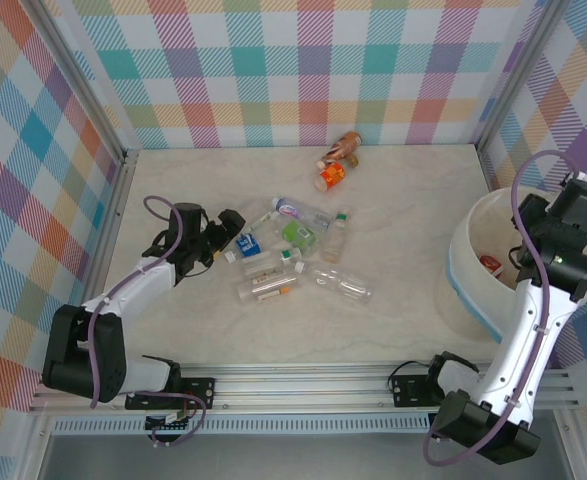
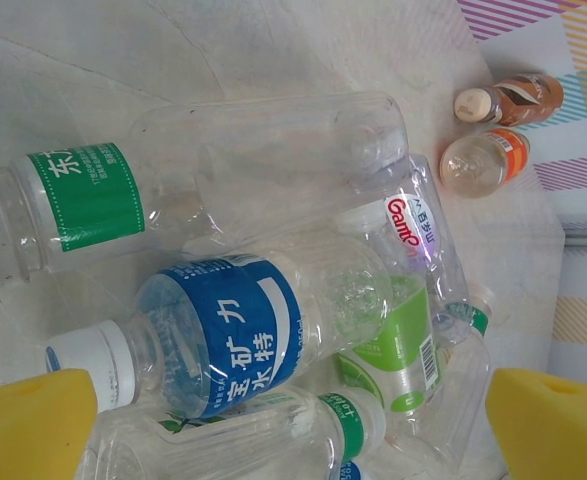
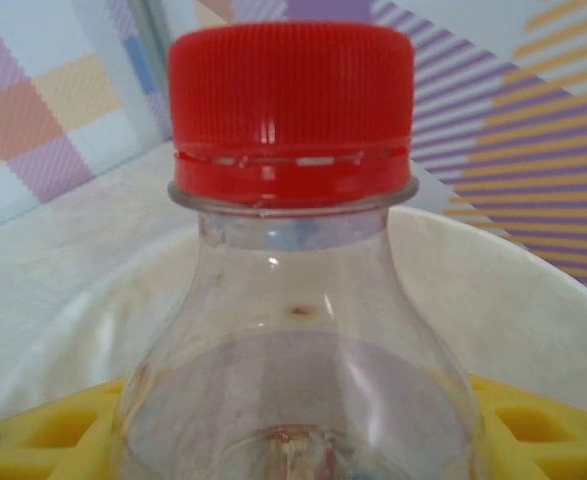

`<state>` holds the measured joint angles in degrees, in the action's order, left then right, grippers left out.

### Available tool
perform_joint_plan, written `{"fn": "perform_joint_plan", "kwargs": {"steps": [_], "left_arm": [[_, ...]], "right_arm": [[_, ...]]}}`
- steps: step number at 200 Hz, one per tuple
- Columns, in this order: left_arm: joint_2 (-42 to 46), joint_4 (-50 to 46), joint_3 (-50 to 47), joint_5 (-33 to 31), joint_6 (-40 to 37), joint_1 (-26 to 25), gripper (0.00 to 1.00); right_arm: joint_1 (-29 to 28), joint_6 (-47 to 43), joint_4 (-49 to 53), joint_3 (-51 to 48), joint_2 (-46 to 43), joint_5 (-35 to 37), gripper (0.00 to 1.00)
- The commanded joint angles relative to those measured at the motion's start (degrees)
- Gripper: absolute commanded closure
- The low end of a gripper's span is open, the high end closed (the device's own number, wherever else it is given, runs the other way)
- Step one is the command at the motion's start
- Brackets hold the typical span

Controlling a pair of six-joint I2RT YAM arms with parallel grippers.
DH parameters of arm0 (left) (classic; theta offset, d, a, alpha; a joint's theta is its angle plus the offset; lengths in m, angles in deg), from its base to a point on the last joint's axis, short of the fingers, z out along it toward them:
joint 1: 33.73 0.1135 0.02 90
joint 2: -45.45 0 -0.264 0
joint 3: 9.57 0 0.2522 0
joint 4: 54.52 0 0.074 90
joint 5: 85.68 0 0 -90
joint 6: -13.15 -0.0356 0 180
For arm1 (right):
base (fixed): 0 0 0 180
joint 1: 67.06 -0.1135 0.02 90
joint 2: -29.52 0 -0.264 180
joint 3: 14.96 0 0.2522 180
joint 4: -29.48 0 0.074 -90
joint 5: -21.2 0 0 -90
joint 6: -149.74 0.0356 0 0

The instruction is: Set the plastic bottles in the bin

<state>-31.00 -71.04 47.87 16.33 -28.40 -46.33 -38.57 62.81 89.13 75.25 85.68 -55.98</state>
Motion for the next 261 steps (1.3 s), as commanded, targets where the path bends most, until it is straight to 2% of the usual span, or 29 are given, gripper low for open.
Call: {"fn": "perform_joint_plan", "kwargs": {"steps": [1,54,116,150,214,238,261], "left_arm": [[-1.1,0.9,1.7,0.6,0.0,0.7,0.0],[-3.5,1.4,3.1,1.3,0.2,0.7,0.0],[-5.4,-0.7,6.1,1.2,-0.5,0.7,0.0],[-6.7,-1.5,7.1,1.5,-0.8,0.7,0.0],[-8.6,-7.0,9.0,-0.6,-1.7,0.7,0.0],[-9.6,-7.6,9.1,-0.7,-1.0,0.8,0.0],[-10.7,-9.3,10.0,-0.8,-1.1,0.8,0.0]], "right_arm": [[0.7,0.4,-3.5,-2.5,0.0,6.0,0.47],[1.1,-0.4,-6.5,-6.3,0.4,16.7,0.46],[2.1,4.5,-8.1,-11.9,0.6,23.1,0.41],[2.3,7.6,-7.4,-14.8,1.8,22.5,0.37],[2.3,9.8,-5.2,-15.7,3.3,21.7,0.16],[2.1,9.3,-3.6,-14.6,2.4,17.8,0.11],[2.0,9.2,-1.6,-12.2,0.7,10.1,0.06]]}}
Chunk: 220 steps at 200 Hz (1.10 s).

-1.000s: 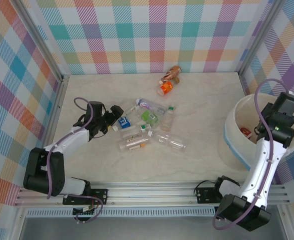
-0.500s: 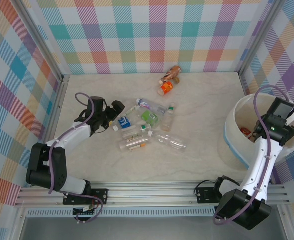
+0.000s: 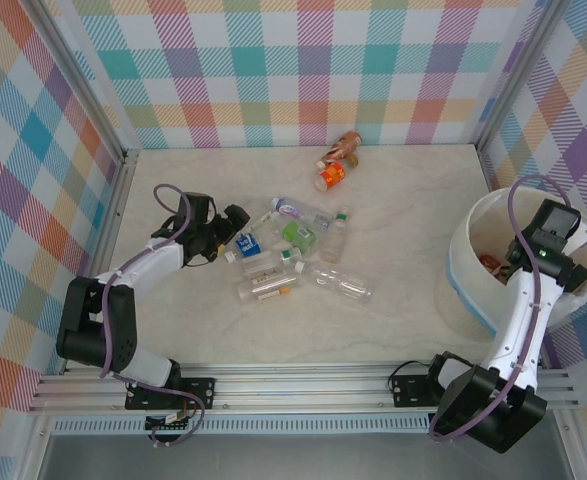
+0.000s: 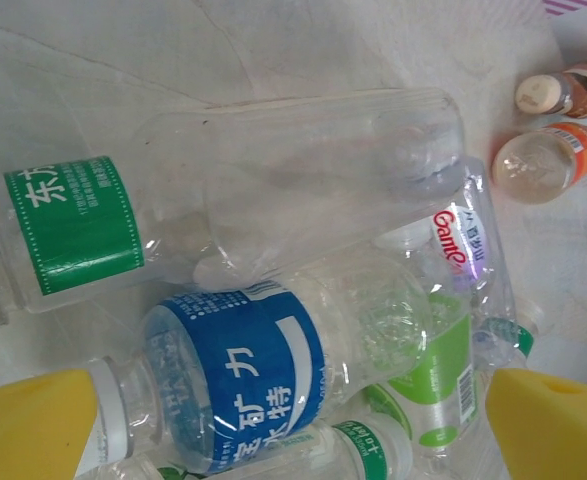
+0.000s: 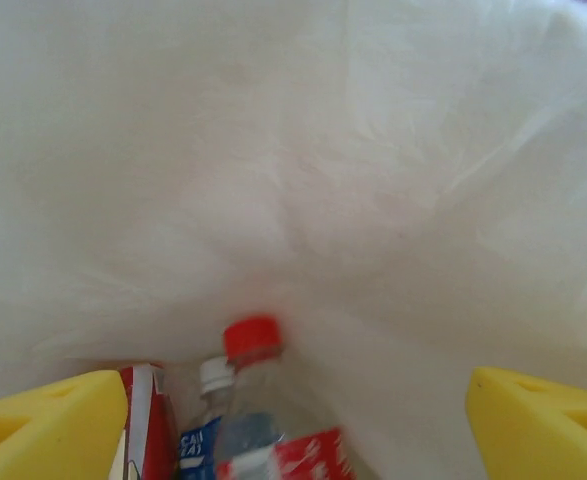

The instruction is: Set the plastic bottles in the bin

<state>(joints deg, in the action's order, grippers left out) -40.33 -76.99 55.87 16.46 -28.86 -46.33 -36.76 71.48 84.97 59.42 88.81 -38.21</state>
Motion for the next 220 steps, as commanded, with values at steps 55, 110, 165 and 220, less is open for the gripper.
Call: {"fn": "perform_joint_plan", "kwargs": {"steps": [55,110,165,220], "left_arm": [[-2.0,-11.6,4.2,-7.1,1.3,0.8,0.0],[3.4,-4.8,1.9,-11.6,-16.4,1.8,0.0],[0.9,-10.3,6.2,-13.4,-51.0,2.0,0.0],[-2.1,-14.7,10.0,-1.2,-71.9,2.7,0.01]], "right_arm": [[-2.3,2.4,6.4,9.8,-6.1,-25.4,0.01],[-4.0,5.8,0.6,9.2,-10.2,-46.2,0.0],[-5.1,11.1,-10.0,5.7,-12.0,-59.8,0.0],[-11.4,11.4,-15.3,4.4,-10.4,-65.9,0.0]]}}
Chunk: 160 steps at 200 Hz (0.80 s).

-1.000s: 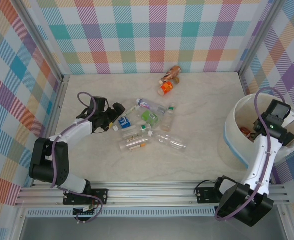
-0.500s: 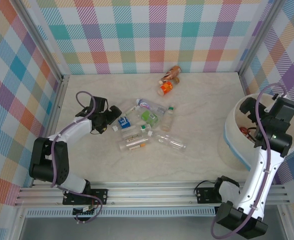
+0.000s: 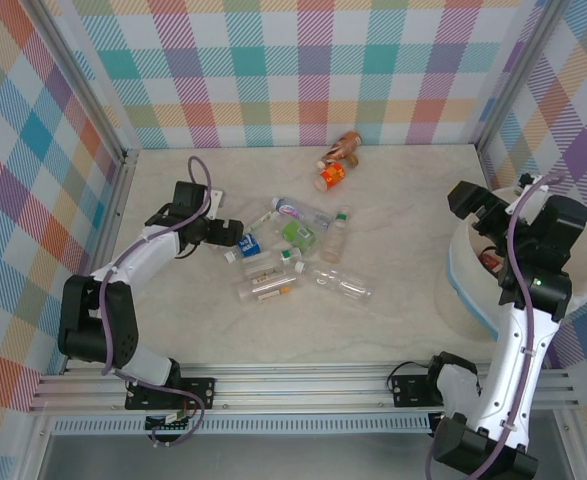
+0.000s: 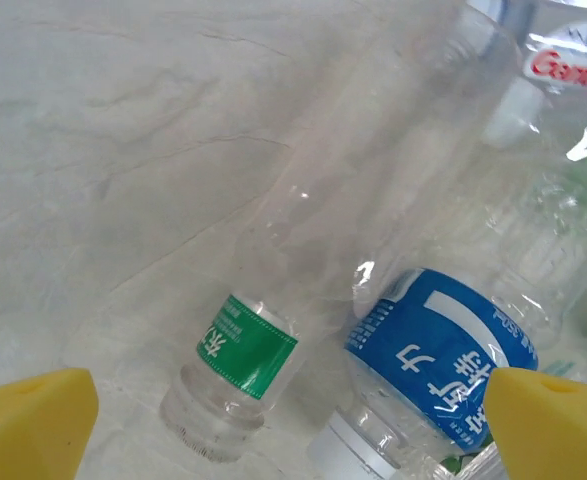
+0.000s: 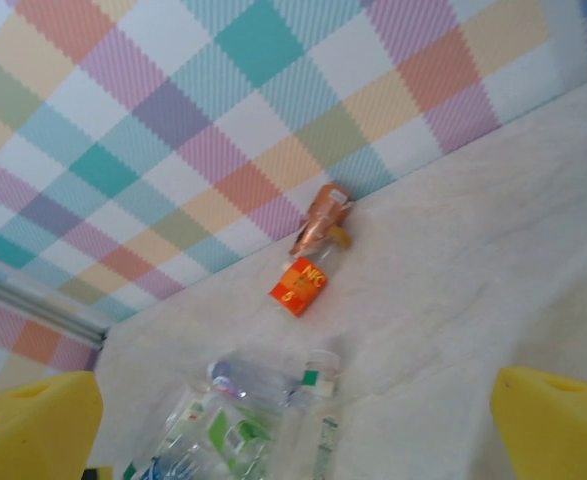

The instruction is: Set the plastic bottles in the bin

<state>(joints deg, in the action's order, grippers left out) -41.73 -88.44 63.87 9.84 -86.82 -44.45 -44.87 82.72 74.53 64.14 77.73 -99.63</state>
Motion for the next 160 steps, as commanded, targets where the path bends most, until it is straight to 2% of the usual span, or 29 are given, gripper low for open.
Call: {"fn": "perform_joint_plan", "kwargs": {"steps": [1,11,29,47,66,84,137,160], "left_arm": [[-0.7,-3.1,1.9,5.6,-14.2,0.9,0.0],[-0.1,-0.6,0.3,6.7,-17.1,0.8,0.01],[-0.9,3.2,-1.1,3.7,-19.4,1.4,0.03],[-4.6,-0.5,1.7,3.1,-21.6,2.8,0.1],[-7.6,-3.3,4.0,-1.4,-23.0,3.1,0.17],[-9.0,-4.1,4.3,-1.5,-23.3,3.9,0.23],[-18.5,-10.8,9.8,-0.7,-23.6,4.4,0.3],[-21.3,-9.5,10.3,-0.2,-23.6,4.5,0.33]], "right_arm": [[-3.5,0.1,-4.8,-0.3,0.7,-4.4,0.0],[-5.5,-0.6,-4.8,-0.3,1.1,-2.8,0.0],[-9.2,-1.5,-5.1,-0.6,1.6,0.5,0.0],[-11.7,-1.9,-5.4,-0.8,2.3,2.5,0.0],[-13.5,-1.8,-5.9,-0.9,3.0,3.7,0.0],[-14.9,-2.2,-6.1,-0.4,3.9,4.8,0.0],[-19.1,-3.3,-5.5,1.5,5.1,8.1,0.0],[-20.0,-3.6,-5.0,1.5,5.0,8.9,0.0]]}}
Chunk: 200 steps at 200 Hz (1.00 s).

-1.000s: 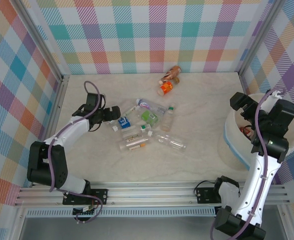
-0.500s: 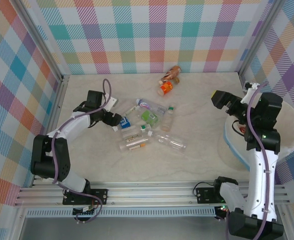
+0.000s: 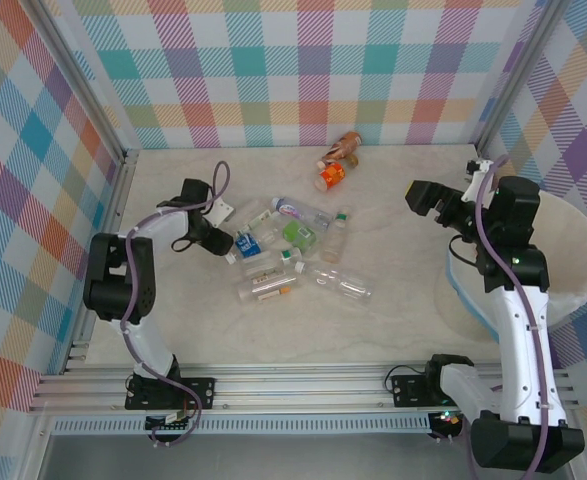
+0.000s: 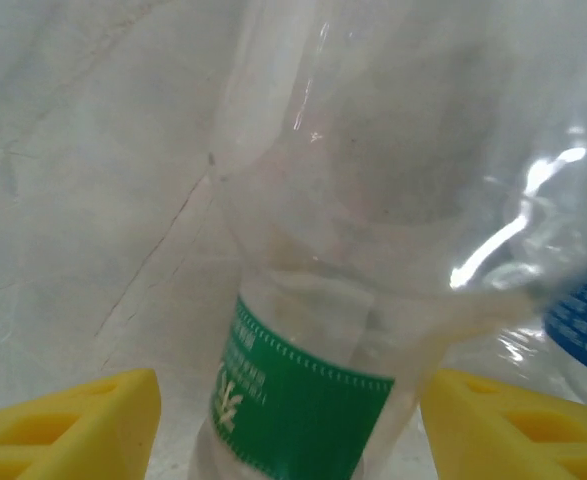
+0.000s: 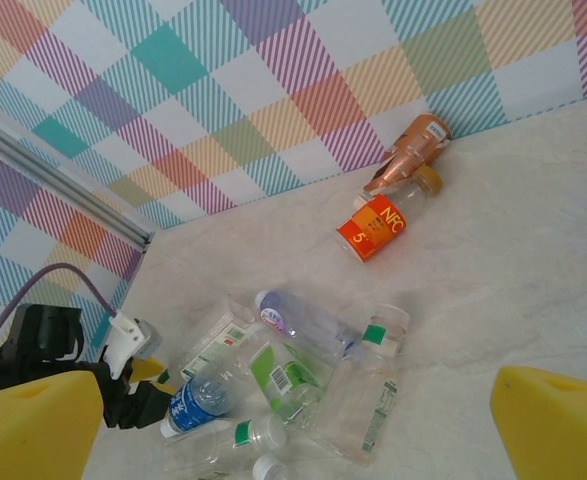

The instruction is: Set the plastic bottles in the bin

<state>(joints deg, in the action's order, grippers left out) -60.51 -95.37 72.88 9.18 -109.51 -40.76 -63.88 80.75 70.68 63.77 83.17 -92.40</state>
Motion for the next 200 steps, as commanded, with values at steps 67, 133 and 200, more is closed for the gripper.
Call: {"fn": "perform_joint_plan", "kwargs": {"steps": [67,133,200], "left_arm": [[1.5,4.0,-3.5,1.4,-0.2,0.7,0.57],[9.7,6.7,-5.5,0.8,3.4,-0.3,1.0],[23.1,14.3,-10.0,9.7,11.6,-0.5,1.0]], "right_arm": [[-2.9,-2.2,-0.2,1.4,-0.5,3.0,0.0],[-5.3,-2.9,0.4,2.7,0.7,3.5,0.0],[-10.5,0.5,-3.4,2.7,3.2,1.9,0.0]]}}
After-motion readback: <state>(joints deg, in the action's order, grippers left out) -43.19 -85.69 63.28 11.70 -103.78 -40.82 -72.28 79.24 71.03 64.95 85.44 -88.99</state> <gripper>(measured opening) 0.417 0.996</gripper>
